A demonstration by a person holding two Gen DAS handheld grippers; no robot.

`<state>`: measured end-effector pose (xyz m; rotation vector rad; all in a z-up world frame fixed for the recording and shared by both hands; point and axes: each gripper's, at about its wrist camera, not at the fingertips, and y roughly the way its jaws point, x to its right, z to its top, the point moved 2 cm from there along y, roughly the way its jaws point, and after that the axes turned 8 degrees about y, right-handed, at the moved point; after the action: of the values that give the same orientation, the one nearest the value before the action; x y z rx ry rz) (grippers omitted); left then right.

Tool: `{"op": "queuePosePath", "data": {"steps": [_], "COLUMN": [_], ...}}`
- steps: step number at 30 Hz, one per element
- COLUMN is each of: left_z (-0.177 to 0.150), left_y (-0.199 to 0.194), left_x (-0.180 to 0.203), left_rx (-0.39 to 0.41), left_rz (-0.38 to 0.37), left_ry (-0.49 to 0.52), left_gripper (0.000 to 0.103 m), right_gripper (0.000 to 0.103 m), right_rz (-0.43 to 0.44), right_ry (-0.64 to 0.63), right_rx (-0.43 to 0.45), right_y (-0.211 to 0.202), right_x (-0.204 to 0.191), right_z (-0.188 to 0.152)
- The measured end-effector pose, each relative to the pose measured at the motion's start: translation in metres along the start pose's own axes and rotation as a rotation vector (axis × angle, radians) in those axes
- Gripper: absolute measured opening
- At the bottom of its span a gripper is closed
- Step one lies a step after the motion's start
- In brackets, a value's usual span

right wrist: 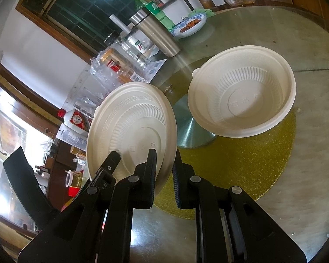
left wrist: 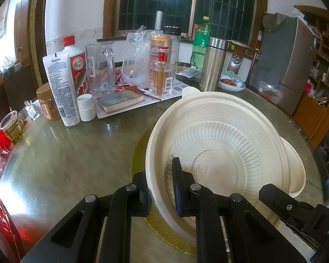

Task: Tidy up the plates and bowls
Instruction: 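Lift the cream bowls off the gold mat with both tools, then carry the cream bowls with both tools toward the red plate stack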

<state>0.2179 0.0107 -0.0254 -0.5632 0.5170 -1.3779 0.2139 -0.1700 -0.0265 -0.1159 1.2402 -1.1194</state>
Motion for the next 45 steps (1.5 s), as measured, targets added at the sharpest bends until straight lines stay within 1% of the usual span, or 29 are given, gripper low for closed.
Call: {"op": "queuePosePath", "data": {"steps": [11,45], "left_z": [0.0004,0.0021], "left_y": [-0.0021,-0.0045], "left_x": [-0.0011,-0.0030], "left_rx": [0.013,0.019], "left_rz": [0.007,0.012], "left_ry": [-0.001,0.001], "left_gripper": [0.014,0.014], "right_gripper": [0.014,0.014], "right_rz": [0.008,0.007], "right_ry": [-0.007,-0.013], "right_rx": [0.007,0.011], "right_y": [-0.0029,-0.0037], "right_x": [0.0004,-0.0018], "right_z": [-0.0011,-0.0017]}}
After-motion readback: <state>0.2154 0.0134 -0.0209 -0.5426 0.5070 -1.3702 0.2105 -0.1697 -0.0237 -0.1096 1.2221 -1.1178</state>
